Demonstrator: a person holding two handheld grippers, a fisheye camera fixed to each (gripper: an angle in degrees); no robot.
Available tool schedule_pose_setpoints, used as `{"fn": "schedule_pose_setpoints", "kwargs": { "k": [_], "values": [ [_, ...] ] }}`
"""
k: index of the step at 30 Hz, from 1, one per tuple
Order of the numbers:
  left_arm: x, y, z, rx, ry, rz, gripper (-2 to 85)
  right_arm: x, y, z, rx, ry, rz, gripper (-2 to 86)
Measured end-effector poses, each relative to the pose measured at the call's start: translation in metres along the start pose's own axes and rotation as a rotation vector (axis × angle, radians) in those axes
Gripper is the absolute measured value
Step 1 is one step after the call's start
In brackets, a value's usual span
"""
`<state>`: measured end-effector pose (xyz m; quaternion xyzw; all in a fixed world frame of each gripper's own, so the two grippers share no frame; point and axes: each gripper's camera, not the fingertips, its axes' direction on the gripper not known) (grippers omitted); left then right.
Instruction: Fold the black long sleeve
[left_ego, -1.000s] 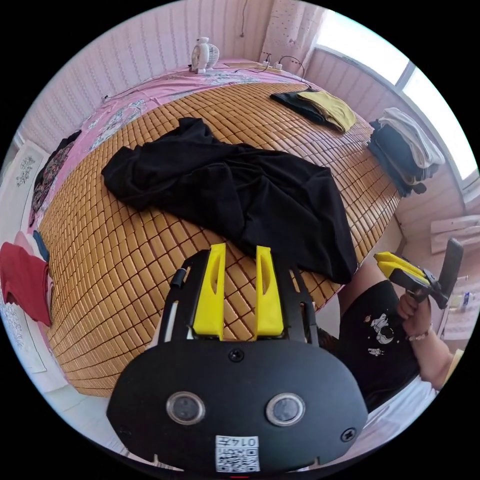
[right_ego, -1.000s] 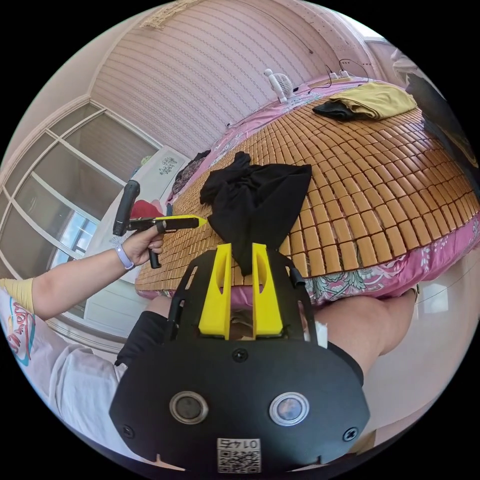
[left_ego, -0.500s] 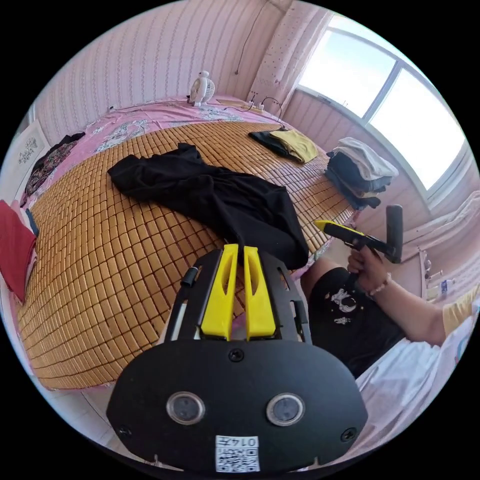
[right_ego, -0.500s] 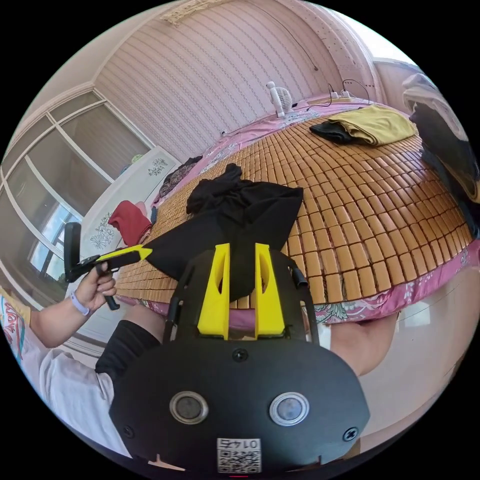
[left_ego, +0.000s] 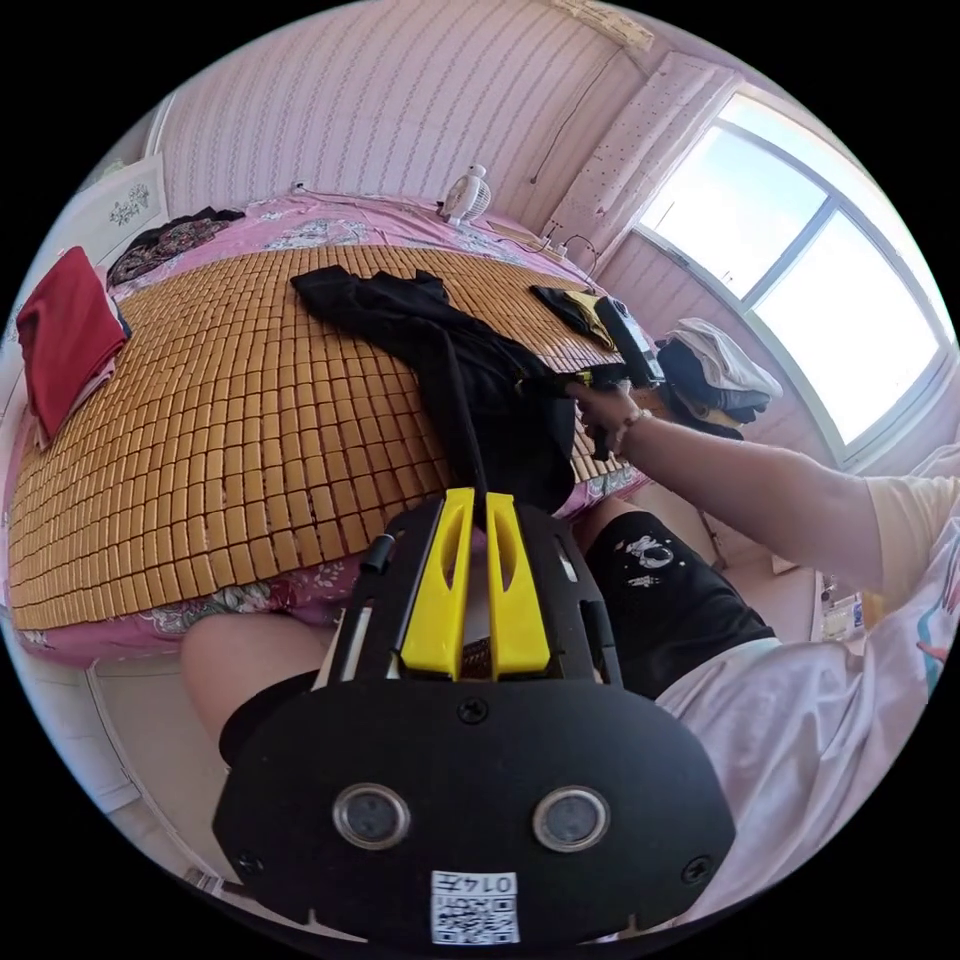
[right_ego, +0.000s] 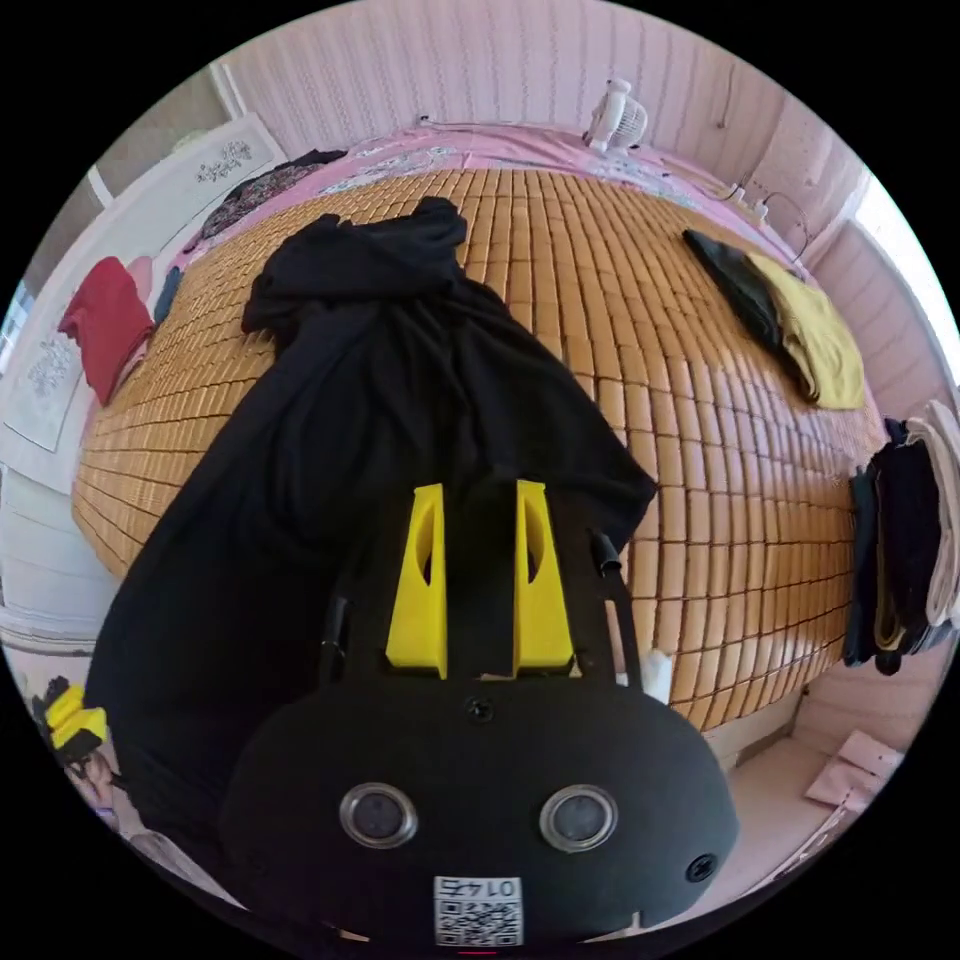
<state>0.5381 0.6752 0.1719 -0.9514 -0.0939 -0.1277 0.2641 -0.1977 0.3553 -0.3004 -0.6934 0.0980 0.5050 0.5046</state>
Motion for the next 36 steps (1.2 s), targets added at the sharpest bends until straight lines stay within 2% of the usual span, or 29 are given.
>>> {"fn": "schedule_pose_setpoints", "kwargs": {
  "k": [1, 2, 4, 8, 10, 16, 19, 24, 26, 28, 29, 30, 33, 36],
  "values": [
    [-0.005, 0.003, -0.001, 0.0, -0.017, 0.0, -0.4, -0.005, 0.001, -0.006, 0.071, 0.088, -0.04, 6.0],
    [-0.01, 0.005, -0.003, -0.001, -0.028, -0.007, -0.4, -0.003, -0.001, -0.012, 0.075, 0.094, -0.05, 3.6],
    [-0.02, 0.01, -0.01, 0.018, -0.027, -0.017, -0.4, 0.012, 0.0, -0.029, 0.082, -0.014, -0.034, 1.7],
    [-0.041, 0.023, -0.022, 0.052, -0.008, -0.035, -0.6, 0.083, 0.061, -0.107, 0.354, -0.186, 0.116, 1.0],
    [-0.048, 0.031, -0.024, 0.056, 0.007, -0.041, -0.6, 0.117, 0.097, -0.122, 0.392, -0.201, 0.169, 1.4],
    [-0.059, 0.057, -0.017, 0.017, 0.05, -0.044, -0.5, 0.195, 0.177, -0.111, 0.272, -0.261, 0.337, 6.3],
    [-0.064, 0.064, -0.017, 0.001, 0.037, -0.047, -0.5, 0.202, 0.178, -0.121, 0.312, -0.237, 0.338, 8.9],
    [-0.074, 0.076, -0.029, 0.007, 0.022, -0.057, -0.5, 0.187, 0.125, -0.121, 0.268, -0.204, 0.202, 11.5],
    [-0.08, 0.085, -0.034, 0.005, 0.009, -0.069, -0.5, 0.168, 0.098, -0.111, 0.21, -0.131, 0.086, 11.2],
    [-0.085, 0.093, -0.039, 0.004, 0.001, -0.079, -0.5, 0.154, 0.086, -0.099, 0.128, -0.029, -0.024, 9.3],
    [-0.087, 0.099, -0.043, 0.002, -0.004, -0.084, -0.5, 0.148, 0.084, -0.095, 0.099, 0.046, -0.079, 5.7],
    [-0.089, 0.101, -0.045, 0.003, -0.006, -0.085, -0.5, 0.145, 0.086, -0.099, 0.12, 0.058, -0.114, 3.9],
    [-0.097, 0.115, -0.061, 0.028, -0.012, -0.096, -0.6, 0.149, 0.088, -0.111, 0.085, 0.041, -0.166, 1.7],
    [-0.106, 0.123, -0.09, 0.087, -0.019, -0.116, -0.7, 0.17, 0.087, -0.138, 0.099, -0.142, -0.142, 1.1]
  ]
}}
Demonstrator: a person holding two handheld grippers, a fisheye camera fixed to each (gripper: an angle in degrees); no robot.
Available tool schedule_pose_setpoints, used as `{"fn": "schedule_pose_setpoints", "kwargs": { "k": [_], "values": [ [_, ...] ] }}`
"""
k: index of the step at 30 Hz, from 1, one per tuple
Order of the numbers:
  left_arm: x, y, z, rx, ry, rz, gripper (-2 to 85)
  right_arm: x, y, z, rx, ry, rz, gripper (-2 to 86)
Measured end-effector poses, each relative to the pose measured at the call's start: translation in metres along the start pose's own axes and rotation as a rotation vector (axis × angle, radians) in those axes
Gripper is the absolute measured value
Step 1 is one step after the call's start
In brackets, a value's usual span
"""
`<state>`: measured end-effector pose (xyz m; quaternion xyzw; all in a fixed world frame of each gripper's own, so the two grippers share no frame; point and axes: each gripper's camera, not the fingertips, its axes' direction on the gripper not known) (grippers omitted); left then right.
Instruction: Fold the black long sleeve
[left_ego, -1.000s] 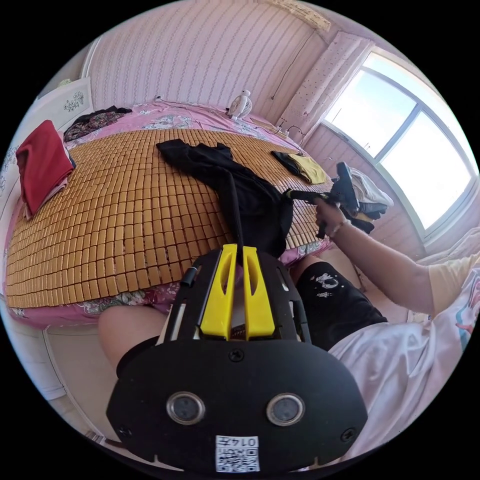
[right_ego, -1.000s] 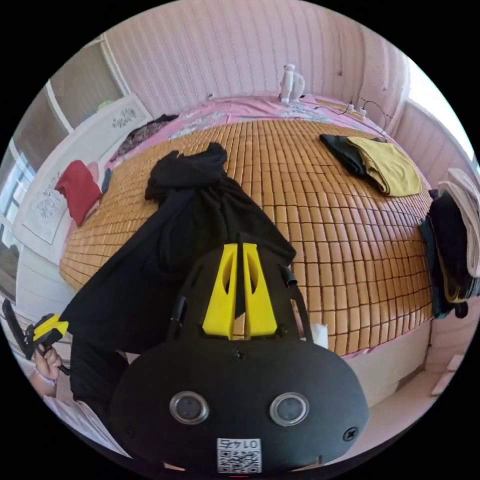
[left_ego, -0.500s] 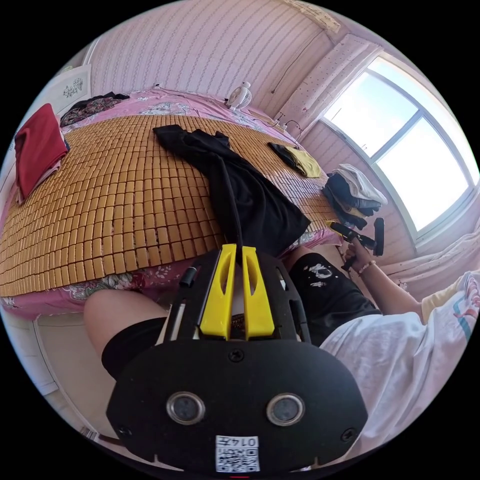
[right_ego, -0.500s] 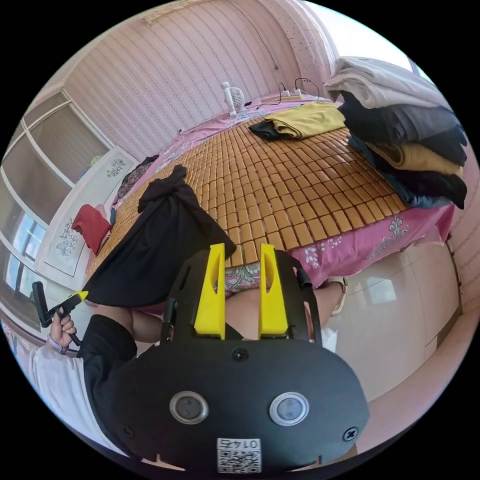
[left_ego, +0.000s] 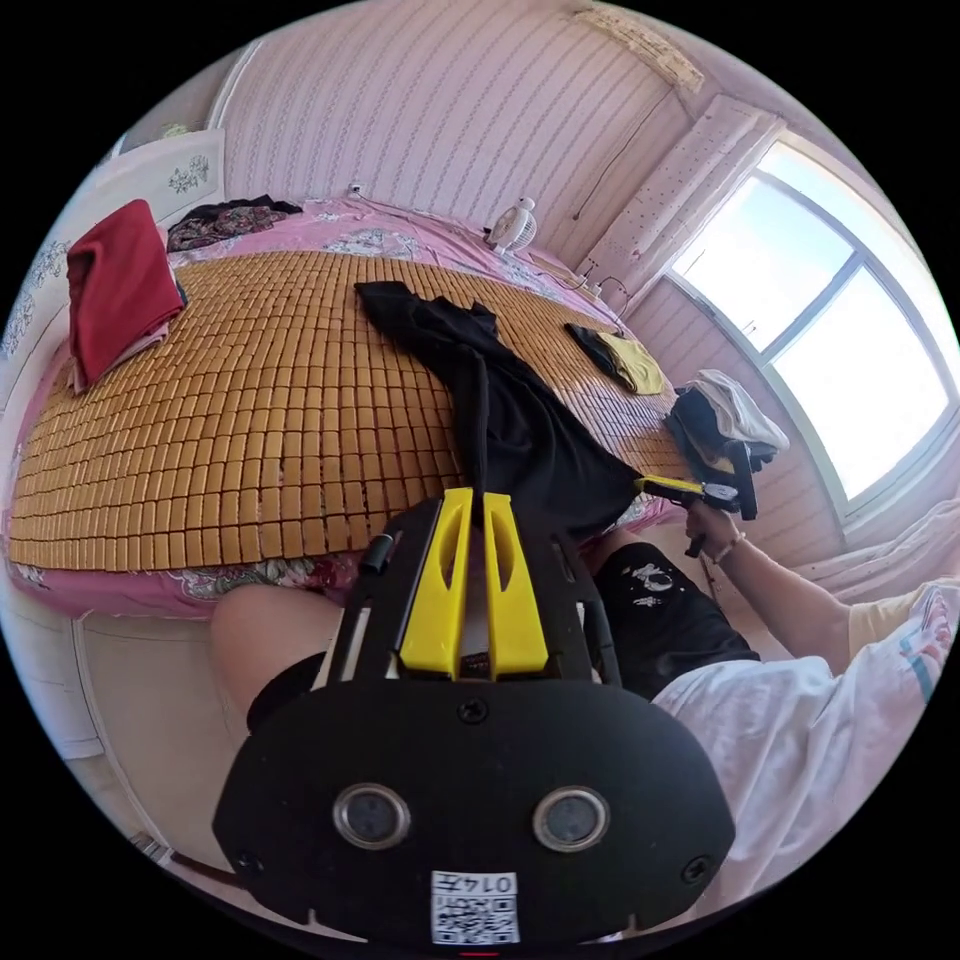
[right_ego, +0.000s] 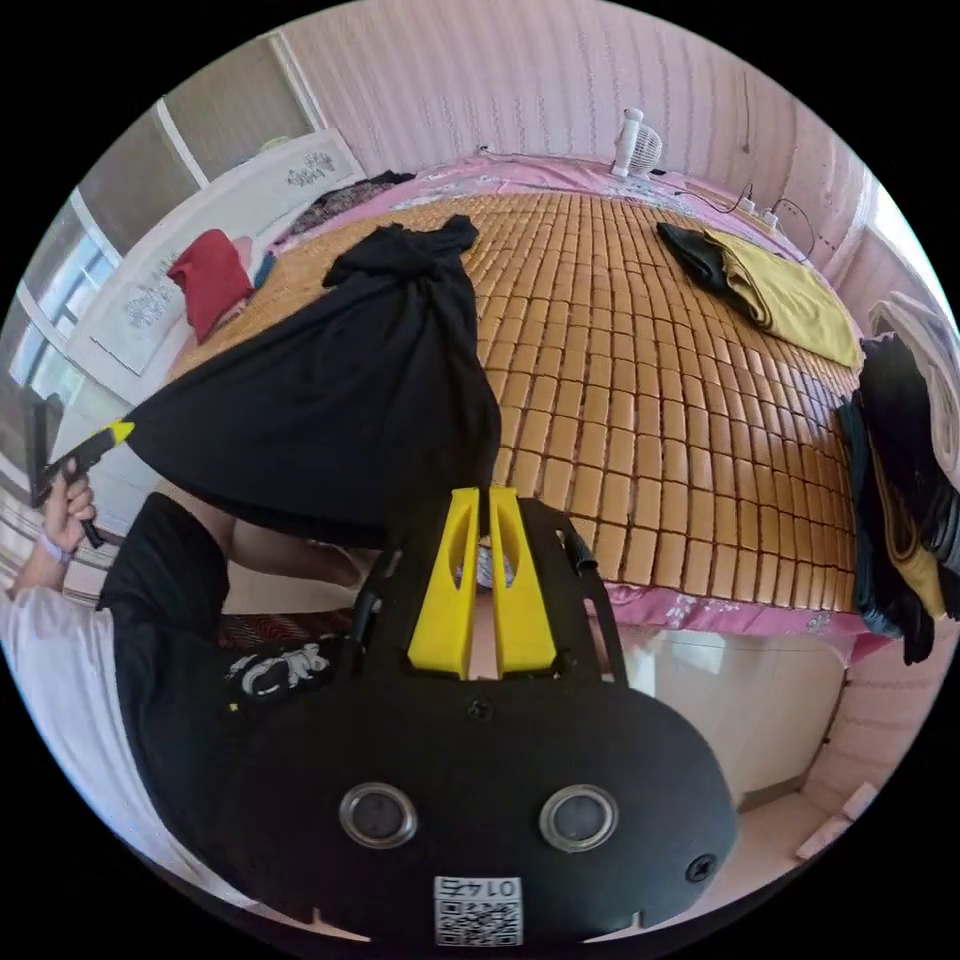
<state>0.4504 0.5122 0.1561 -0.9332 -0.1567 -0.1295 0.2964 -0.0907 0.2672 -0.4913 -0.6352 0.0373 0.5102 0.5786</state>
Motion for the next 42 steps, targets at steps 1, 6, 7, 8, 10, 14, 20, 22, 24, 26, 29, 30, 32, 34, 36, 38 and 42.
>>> {"fn": "schedule_pose_setpoints", "kwargs": {
  "k": [1, 6, 7, 8, 10, 14, 20, 22, 24, 26, 29, 30, 32, 34, 36, 38, 42],
  "values": [
    [-0.003, -0.001, -0.015, 0.034, -0.011, 0.005, -0.8, 0.01, -0.001, -0.02, 0.061, -0.108, 0.013, 0.9],
    [-0.011, -0.029, -0.1, 0.198, -0.036, 0.098, -0.9, 0.028, -0.026, -0.129, 0.35, -0.217, -0.006, 0.7],
    [-0.01, -0.039, -0.13, 0.262, -0.04, 0.123, -0.9, 0.027, -0.037, -0.163, 0.418, -0.241, -0.026, 0.7],
    [-0.009, -0.05, -0.162, 0.333, -0.053, 0.132, -1.0, 0.024, -0.048, -0.2, 0.487, -0.26, -0.053, 0.7],
    [-0.003, -0.065, -0.215, 0.444, -0.082, 0.153, -1.0, 0.015, -0.065, -0.258, 0.599, -0.273, -0.083, 0.6],
    [0.024, -0.083, -0.346, 0.686, -0.137, 0.227, -1.0, -0.017, -0.092, -0.403, 0.86, -0.309, -0.15, 0.6],
    [0.064, -0.071, -0.513, 0.957, -0.162, 0.241, -1.0, -0.067, -0.088, -0.593, 1.144, -0.305, -0.335, 0.6],
    [0.086, -0.057, -0.553, 1.025, -0.215, 0.284, -1.0, -0.079, -0.078, -0.641, 1.209, -0.294, -0.379, 0.5],
    [0.105, -0.041, -0.587, 1.084, -0.258, 0.329, -1.0, -0.089, -0.066, -0.682, 1.262, -0.27, -0.409, 0.5],
    [0.124, -0.021, -0.625, 1.133, -0.271, 0.363, -1.0, -0.102, -0.047, -0.73, 1.311, -0.229, -0.43, 0.5],
    [0.144, 0.008, -0.662, 1.198, -0.275, 0.398, -1.0, -0.116, -0.016, -0.777, 1.373, -0.201, -0.46, 0.5],
    [0.147, 0.015, -0.668, 1.213, -0.274, 0.405, -1.0, -0.119, -0.009, -0.785, 1.385, -0.197, -0.468, 0.5],
    [0.157, 0.044, -0.693, 1.28, -0.25, 0.44, -1.0, -0.128, 0.025, -0.815, 1.445, -0.18, -0.518, 0.5],
    [0.163, 0.066, -0.711, 1.325, -0.22, 0.481, -1.0, -0.134, 0.055, -0.835, 1.507, -0.173, -0.575, 0.5],
    [0.169, 0.088, -0.729, 1.361, -0.189, 0.527, -1.0, -0.14, 0.084, -0.853, 1.565, -0.148, -0.627, 0.5],
    [0.176, 0.114, -0.752, 1.414, -0.156, 0.588, -1.0, -0.148, 0.117, -0.875, 1.624, -0.107, -0.676, 0.5],
    [0.176, 0.142, -0.781, 1.491, -0.021, 0.649, -1.0, -0.154, 0.144, -0.899, 1.665, -0.104, -0.718, 0.5]
  ]
}}
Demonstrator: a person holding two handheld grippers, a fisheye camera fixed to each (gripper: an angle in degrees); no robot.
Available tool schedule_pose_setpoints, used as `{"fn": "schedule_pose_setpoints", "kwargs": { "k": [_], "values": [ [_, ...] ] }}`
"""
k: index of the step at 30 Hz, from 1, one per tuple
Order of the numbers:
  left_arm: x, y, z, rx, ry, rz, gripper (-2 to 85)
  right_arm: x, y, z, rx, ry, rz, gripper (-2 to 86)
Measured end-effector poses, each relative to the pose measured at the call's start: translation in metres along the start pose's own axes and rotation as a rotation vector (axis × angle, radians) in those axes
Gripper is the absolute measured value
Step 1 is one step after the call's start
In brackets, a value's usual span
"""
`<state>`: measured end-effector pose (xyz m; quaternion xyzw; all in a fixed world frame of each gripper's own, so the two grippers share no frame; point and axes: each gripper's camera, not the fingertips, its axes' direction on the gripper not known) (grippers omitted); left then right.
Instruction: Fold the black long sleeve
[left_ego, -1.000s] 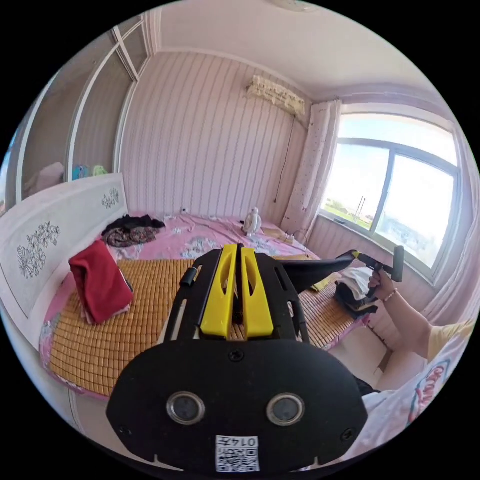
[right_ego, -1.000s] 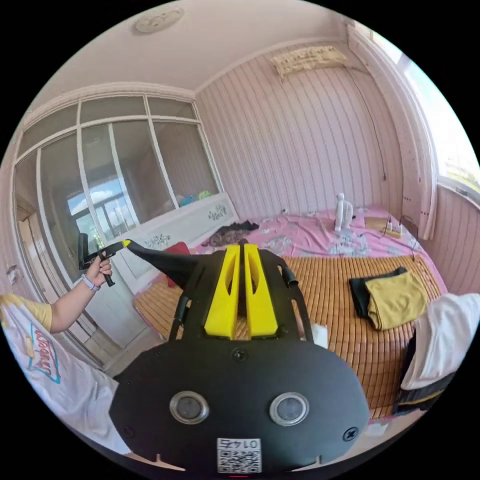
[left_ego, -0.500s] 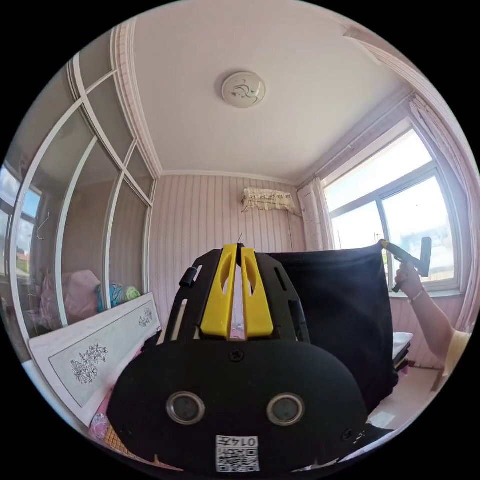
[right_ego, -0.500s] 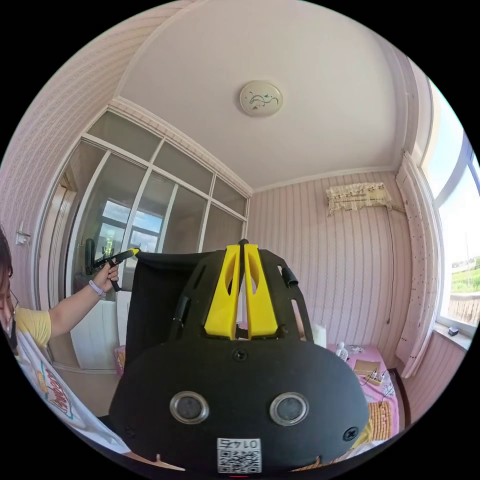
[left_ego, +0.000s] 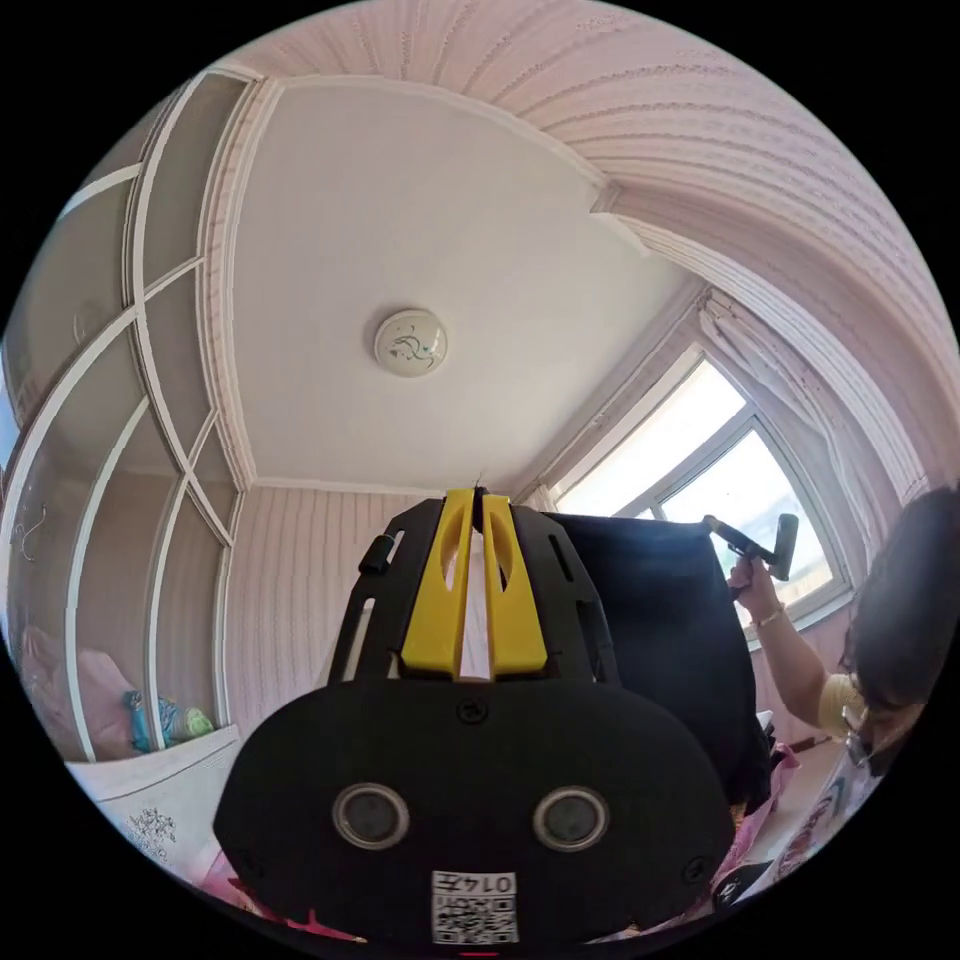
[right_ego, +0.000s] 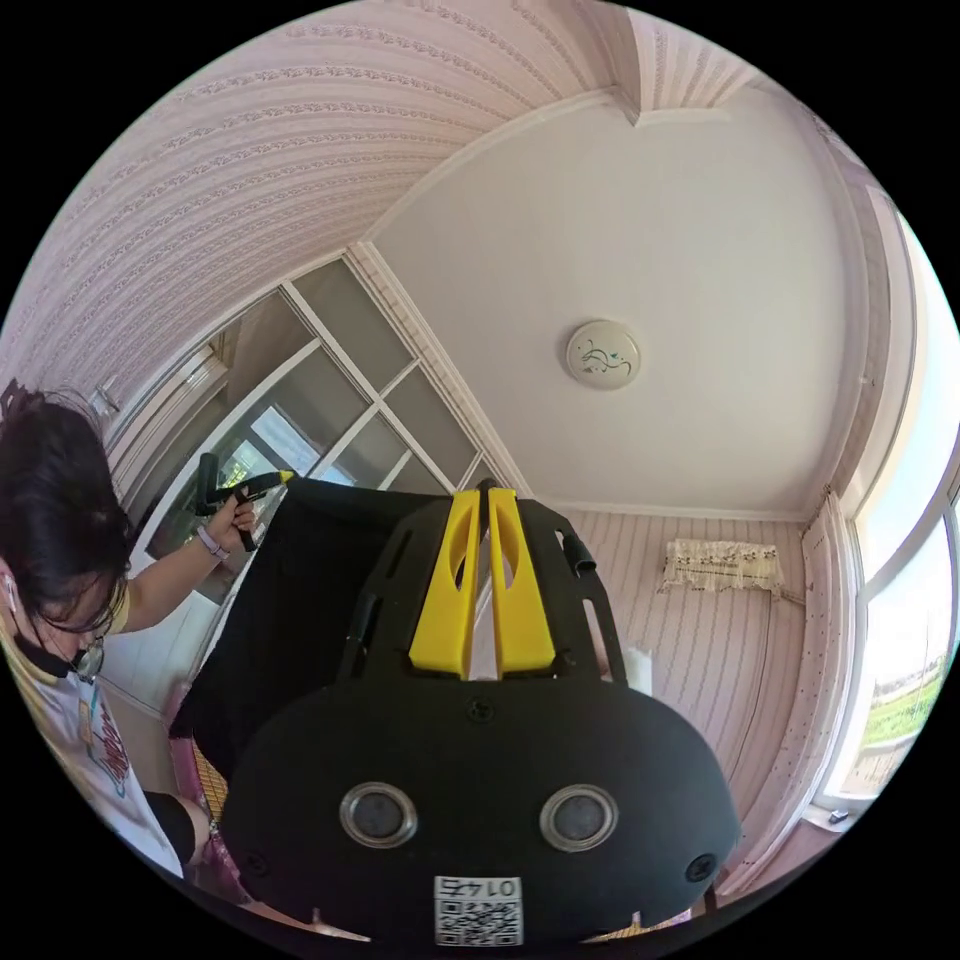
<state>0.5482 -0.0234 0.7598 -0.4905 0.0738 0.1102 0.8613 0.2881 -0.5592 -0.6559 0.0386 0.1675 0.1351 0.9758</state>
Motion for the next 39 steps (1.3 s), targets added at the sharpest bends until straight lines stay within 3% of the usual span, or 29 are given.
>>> {"fn": "schedule_pose_setpoints", "kwargs": {
  "k": [7, 12, 15, 19, 23, 27, 31, 33, 36, 39],
  "values": [
    [-0.002, -0.025, -0.024, 0.125, 0.064, 0.008, -1.0, -0.007, -0.03, 0.005, 0.0, -0.039, -0.064, 0.5],
    [-0.025, 0.001, 0.019, 0.038, 0.0, -0.012, -1.0, 0.004, 0.002, 0.055, -0.106, -0.03, -0.051, 0.5],
    [-0.06, 0.053, 0.076, -0.118, -0.068, -0.079, -1.0, 0.023, 0.062, 0.114, -0.269, -0.042, 0.005, 0.5],
    [-0.113, 0.172, 0.172, -0.432, -0.222, -0.178, -1.0, 0.052, 0.2, 0.222, -0.626, -0.007, 0.121, 0.6],
    [-0.153, 0.32, 0.252, -0.725, -0.301, -0.321, -1.0, 0.072, 0.352, 0.299, -0.866, 0.159, 0.331, 0.5],
    [-0.159, 0.386, 0.285, -0.736, -0.383, -0.337, -1.0, 0.089, 0.4, 0.331, -0.906, 0.209, 0.431, 0.5],
    [-0.163, 0.375, 0.308, -0.533, -0.289, -0.401, -1.0, 0.106, 0.371, 0.331, -0.655, 0.169, 0.455, 0.5],
    [-0.158, 0.383, 0.312, -0.506, -0.233, -0.388, -1.0, 0.103, 0.376, 0.325, -0.617, 0.162, 0.428, 0.5],
    [-0.151, 0.439, 0.31, -0.603, -0.232, -0.333, -1.0, 0.087, 0.431, 0.305, -0.618, 0.103, 0.375, 0.6],
    [-0.147, 0.544, 0.298, -0.798, -0.199, -0.421, -1.0, 0.069, 0.533, 0.269, -0.738, 0.033, 0.522, 0.6]
  ]
}}
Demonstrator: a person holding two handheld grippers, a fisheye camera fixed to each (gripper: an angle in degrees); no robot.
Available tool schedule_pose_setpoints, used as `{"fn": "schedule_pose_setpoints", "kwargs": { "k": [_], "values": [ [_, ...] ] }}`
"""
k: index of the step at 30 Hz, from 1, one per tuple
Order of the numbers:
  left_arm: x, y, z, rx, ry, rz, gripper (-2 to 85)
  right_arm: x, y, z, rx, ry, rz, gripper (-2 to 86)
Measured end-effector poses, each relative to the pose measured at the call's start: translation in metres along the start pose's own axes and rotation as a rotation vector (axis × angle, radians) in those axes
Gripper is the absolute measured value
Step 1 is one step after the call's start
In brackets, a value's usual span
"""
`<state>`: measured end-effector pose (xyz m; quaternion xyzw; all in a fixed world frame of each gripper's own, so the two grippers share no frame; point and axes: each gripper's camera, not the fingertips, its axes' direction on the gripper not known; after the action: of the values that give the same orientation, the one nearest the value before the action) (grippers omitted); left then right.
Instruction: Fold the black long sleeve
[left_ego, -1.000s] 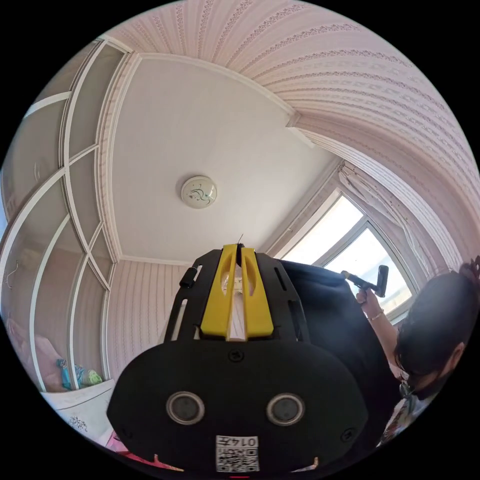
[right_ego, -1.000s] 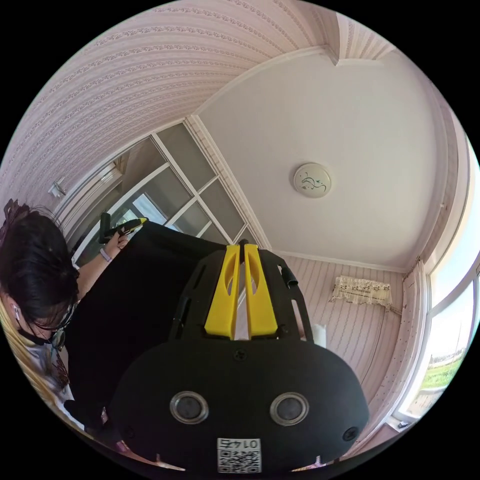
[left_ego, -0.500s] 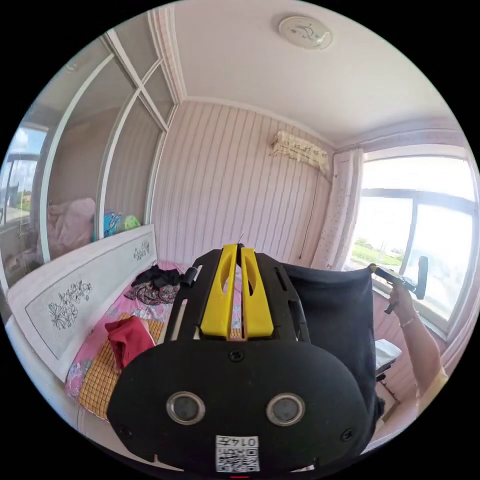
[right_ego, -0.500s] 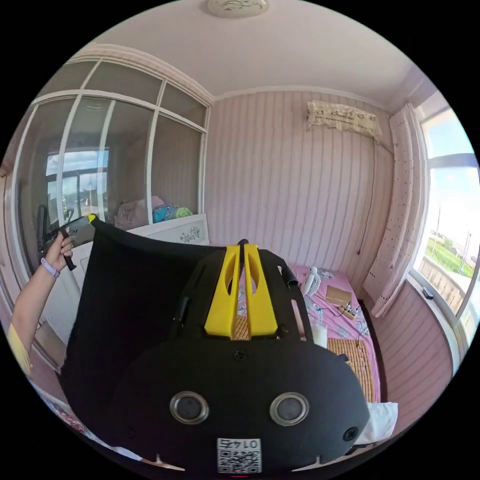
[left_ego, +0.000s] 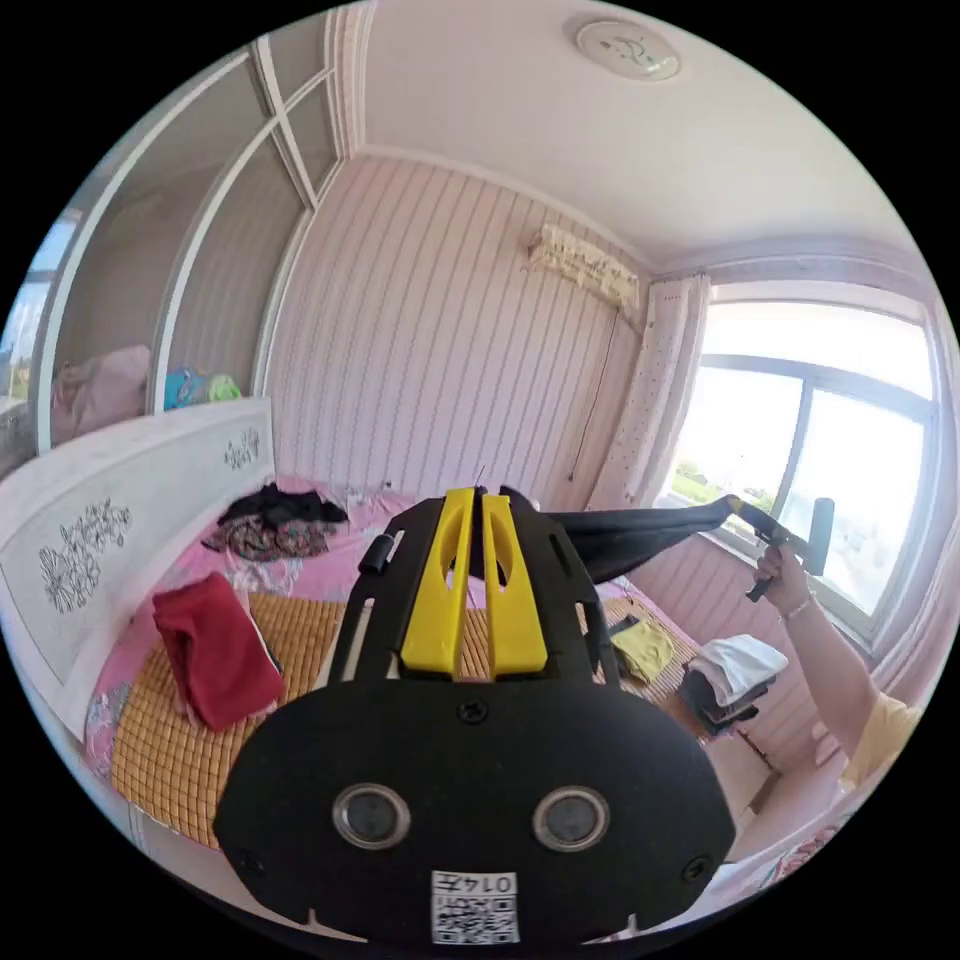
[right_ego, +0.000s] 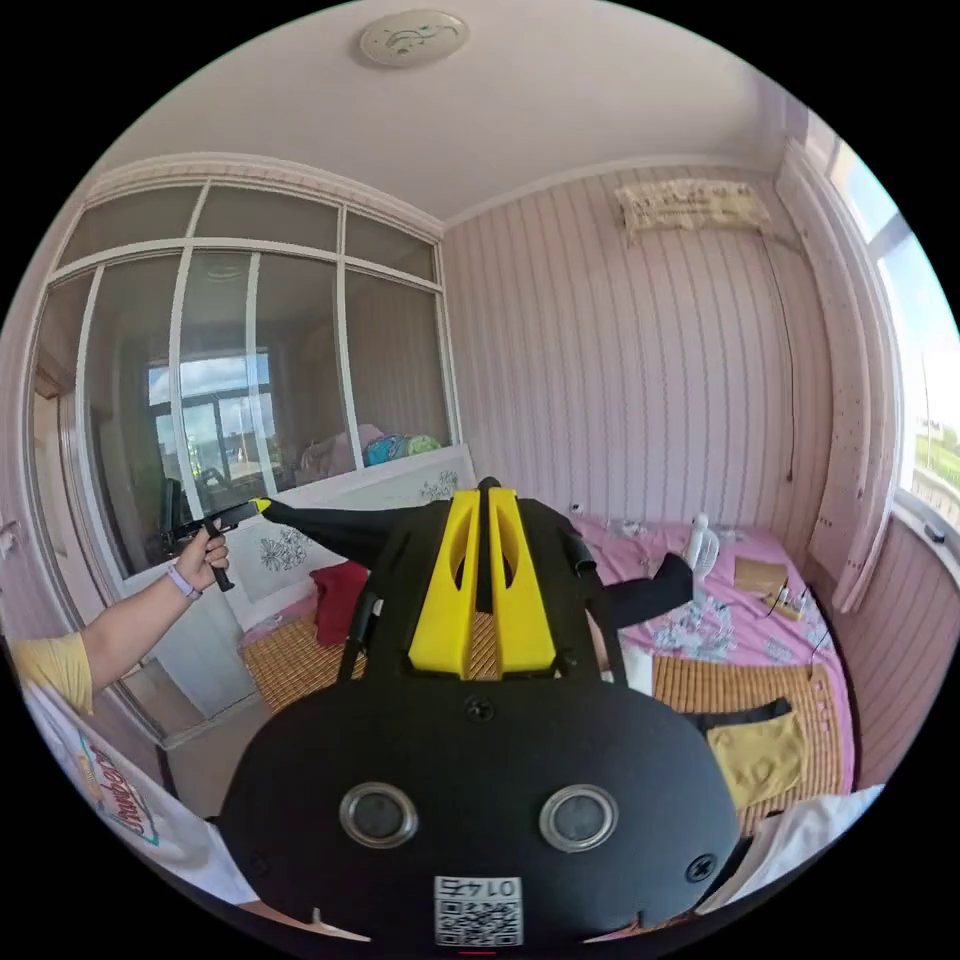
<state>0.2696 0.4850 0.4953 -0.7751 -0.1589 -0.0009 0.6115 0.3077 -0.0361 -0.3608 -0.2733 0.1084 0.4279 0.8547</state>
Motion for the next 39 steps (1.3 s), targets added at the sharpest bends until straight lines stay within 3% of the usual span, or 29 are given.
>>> {"fn": "schedule_pose_setpoints", "kwargs": {
  "k": [2, 8, 14, 22, 29, 39],
  "values": [
    [-0.021, 0.078, 0.058, -0.188, 0.011, -0.068, -0.9, 0.028, 0.103, 0.034, -0.135, -0.049, 0.128, 0.6],
    [-0.05, 0.287, 0.161, -0.503, 0.009, -0.262, -0.9, 0.061, 0.363, 0.094, -0.418, -0.026, 0.461, 0.7],
    [-0.05, 0.419, 0.191, -0.75, -0.077, -0.344, -0.8, 0.039, 0.502, 0.124, -0.677, 0.01, 0.556, 0.8],
    [-0.008, 0.474, 0.201, -0.88, -0.124, -0.252, -0.2, -0.007, 0.566, 0.126, -0.785, 0.13, 0.567, 1.5],
    [0.012, 0.486, 0.203, -0.865, -0.182, -0.308, 0.0, -0.046, 0.573, 0.115, -0.659, 0.341, 0.536, 5.6],
    [0.044, 0.495, 0.199, -0.848, -0.197, -0.33, -0.9, -0.058, 0.6, 0.164, -0.89, 0.278, 0.588, 5.4]
  ]
}}
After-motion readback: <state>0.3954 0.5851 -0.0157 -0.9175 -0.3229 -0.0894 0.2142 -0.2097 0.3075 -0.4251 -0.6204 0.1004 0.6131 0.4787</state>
